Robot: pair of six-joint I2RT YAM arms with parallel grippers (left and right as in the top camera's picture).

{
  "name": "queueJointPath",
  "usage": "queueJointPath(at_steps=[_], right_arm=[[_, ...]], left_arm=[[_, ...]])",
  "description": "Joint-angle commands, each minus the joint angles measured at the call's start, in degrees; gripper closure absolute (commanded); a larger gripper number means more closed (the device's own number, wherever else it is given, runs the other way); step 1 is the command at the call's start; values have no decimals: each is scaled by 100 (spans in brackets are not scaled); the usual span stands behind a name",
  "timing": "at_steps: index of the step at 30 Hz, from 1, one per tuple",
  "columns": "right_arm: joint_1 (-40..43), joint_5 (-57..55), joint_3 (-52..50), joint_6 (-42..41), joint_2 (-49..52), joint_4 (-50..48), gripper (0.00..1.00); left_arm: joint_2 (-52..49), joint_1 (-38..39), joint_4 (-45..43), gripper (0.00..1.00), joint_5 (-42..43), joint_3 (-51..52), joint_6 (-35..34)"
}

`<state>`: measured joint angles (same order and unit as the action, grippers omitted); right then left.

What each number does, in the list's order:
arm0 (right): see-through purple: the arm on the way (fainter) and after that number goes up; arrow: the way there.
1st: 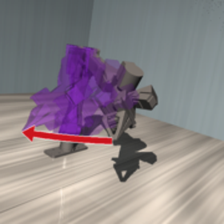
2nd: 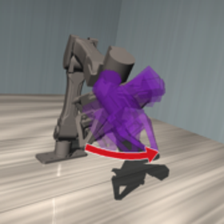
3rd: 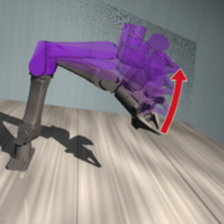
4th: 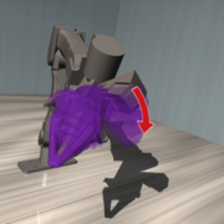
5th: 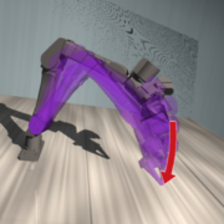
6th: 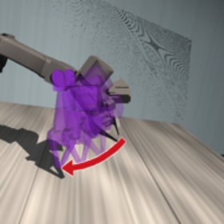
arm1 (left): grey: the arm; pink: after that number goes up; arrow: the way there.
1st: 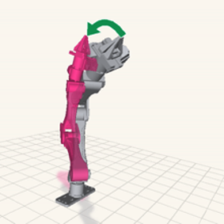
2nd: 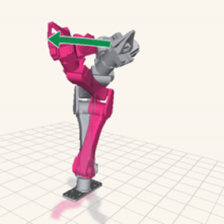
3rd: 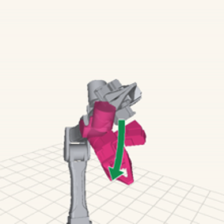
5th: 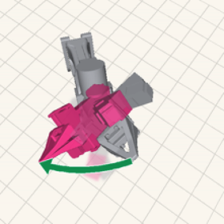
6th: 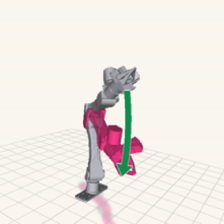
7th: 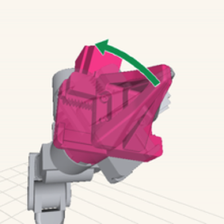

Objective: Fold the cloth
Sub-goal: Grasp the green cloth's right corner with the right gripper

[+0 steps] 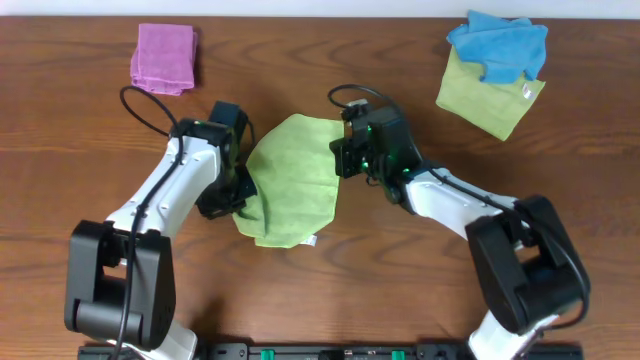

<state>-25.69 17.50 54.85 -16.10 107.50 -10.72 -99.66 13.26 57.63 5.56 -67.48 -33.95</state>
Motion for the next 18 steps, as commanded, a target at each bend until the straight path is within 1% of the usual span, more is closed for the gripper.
queueJointPath(at_steps=[1,8,13,18], right_arm=[[-31,-7,348,94,289,50,99],[-129,-48,848,284,686,291,99],[-177,-162,1034,354,896,538,99],[-177,-337,1078,396,1023,584,99]], left_arm=[[-28,28,28,94,4,-61,-92],[-28,28,59,94,9,-61,-98],[-28,28,15,94,7,-61,-101],[-28,28,-59,94,9,-61,-98]])
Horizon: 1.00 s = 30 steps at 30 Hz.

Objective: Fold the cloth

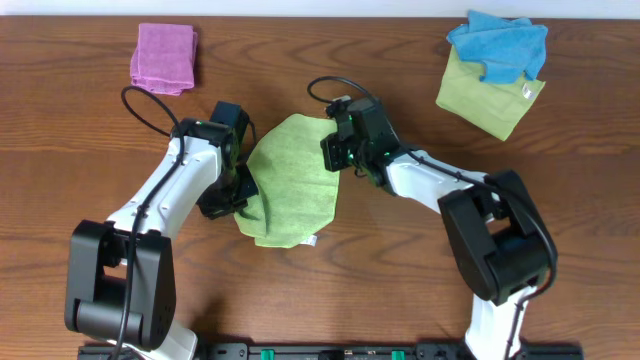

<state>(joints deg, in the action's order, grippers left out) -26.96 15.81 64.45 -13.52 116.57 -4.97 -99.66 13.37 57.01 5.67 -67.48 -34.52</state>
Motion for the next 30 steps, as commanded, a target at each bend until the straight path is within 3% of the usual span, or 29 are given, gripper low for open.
queueJointPath(at_steps=[1,16,30], right_arm=[[-50,-216,120,175,122,13,99],[-9,-1226,168,503,168,765,99],[1021,-1451,680,505,168,1661,99]], left_arm=[[-28,17,-9,94,-4,-61,-42],[-31,17,-588,94,219,-61,-151],[-31,17,-977,94,271,-61,-151]])
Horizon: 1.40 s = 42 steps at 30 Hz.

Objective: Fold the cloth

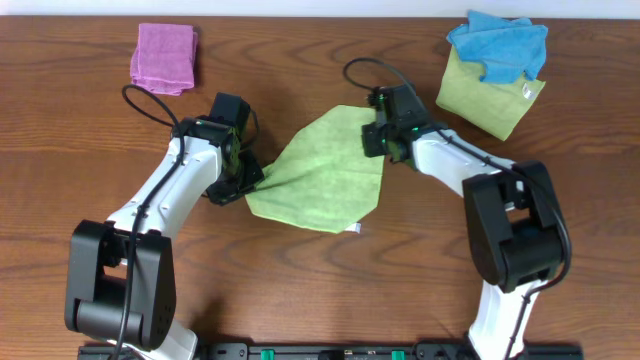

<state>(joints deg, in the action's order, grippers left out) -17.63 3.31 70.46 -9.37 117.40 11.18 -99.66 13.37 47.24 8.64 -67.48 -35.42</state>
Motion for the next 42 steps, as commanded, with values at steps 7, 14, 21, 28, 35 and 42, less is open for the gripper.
queueJointPath(at_steps=[7,14,21,28,35,42], right_arm=[[170,-201,111,175,85,57,99],[197,-203,111,177,85,87,99],[208,-201,111,205,85,177,99],[208,-201,111,328,83,350,99],[208,-199,111,328,83,407,99],[208,-199,111,348,83,516,99]], left_arm=[[-31,35,68,94,0,-59,-63],[-31,415,804,94,-675,98,-199],[-31,201,352,93,-1762,96,-387],[-31,-426,-297,5,-1757,96,-184],[-31,-660,-1117,5,-874,46,376],[-31,-813,-1231,5,-999,-131,407]])
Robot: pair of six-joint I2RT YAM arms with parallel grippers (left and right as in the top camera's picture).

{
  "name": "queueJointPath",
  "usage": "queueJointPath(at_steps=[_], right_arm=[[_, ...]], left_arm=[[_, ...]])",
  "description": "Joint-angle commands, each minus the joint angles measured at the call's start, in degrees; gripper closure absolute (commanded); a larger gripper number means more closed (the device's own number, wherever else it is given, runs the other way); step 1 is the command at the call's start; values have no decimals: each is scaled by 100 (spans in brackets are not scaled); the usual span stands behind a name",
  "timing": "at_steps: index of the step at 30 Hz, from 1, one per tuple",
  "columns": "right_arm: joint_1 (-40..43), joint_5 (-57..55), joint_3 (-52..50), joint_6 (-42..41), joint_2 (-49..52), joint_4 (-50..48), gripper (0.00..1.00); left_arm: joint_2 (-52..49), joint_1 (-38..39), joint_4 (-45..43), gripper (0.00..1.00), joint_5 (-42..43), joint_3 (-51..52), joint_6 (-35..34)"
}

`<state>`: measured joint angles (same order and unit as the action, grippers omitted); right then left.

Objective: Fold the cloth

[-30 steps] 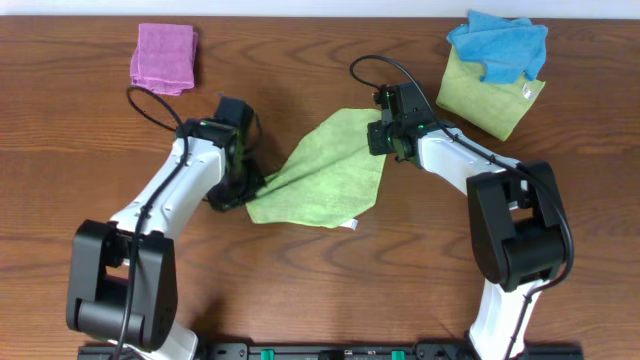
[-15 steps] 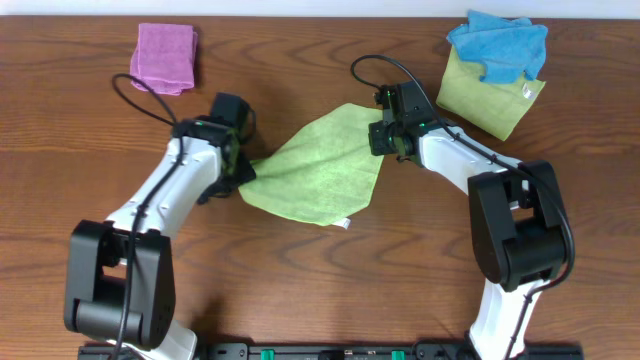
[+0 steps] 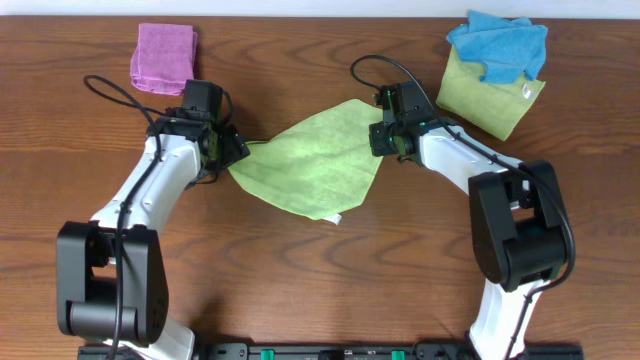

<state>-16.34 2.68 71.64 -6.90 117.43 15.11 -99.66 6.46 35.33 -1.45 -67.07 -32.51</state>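
A light green cloth [image 3: 310,160] lies spread in a rough diamond in the middle of the wooden table. My left gripper [image 3: 232,152] is at the cloth's left corner and appears shut on it. My right gripper [image 3: 378,133] is at the cloth's upper right corner and appears shut on that corner. The cloth's bottom corner with a small white tag [image 3: 334,217] points toward the table's front.
A folded pink cloth [image 3: 164,57] lies at the back left. At the back right a crumpled blue cloth [image 3: 498,44] sits on a folded yellow-green cloth [image 3: 489,96]. The wooden table [image 3: 320,280] extends toward the front.
My left gripper has moved up and to the left with the cloth's left corner. The cloth is pulled wider and flatter. My right gripper has barely shifted.
The green cloth first lay bunched between the two grippers near the table's middle, and stayed so a moment later. Then the right gripper was farther right and up with the cloth stretched out. Now the left corner is drawn out leftward too, spreading the cloth.
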Motion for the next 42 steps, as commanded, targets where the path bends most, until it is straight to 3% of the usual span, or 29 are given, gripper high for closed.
queueJointPath(at_steps=[1,6,15,16,17,22,34,36,39,42], right_arm=[[79,-136,-7,101,81,125,99],[76,-55,-7,98,81,142,99],[63,632,-7,-15,-260,455,99],[48,638,-4,-13,-446,542,99],[35,638,-7,-11,-605,619,99],[-59,612,-7,101,-1182,909,99],[-363,634,-7,101,-1200,1434,99],[-407,634,-7,101,-1200,1373,99],[-437,634,-7,101,-1198,1364,99],[-437,581,-7,101,-1198,1305,99]], left_arm=[[-31,-181,-70,4,35,-190,116],[-31,-385,-323,5,964,-223,127],[-31,-306,-603,4,1377,-223,428],[-31,-306,-616,0,1469,-223,529],[-31,-304,-629,7,1600,-223,643],[-31,-149,-625,21,1801,-221,881],[-31,249,-511,50,2096,-219,1027],[-37,337,-509,62,2028,-203,1027],[-46,407,-518,90,1784,-129,1021],[-74,411,-538,95,1683,-96,1021]])
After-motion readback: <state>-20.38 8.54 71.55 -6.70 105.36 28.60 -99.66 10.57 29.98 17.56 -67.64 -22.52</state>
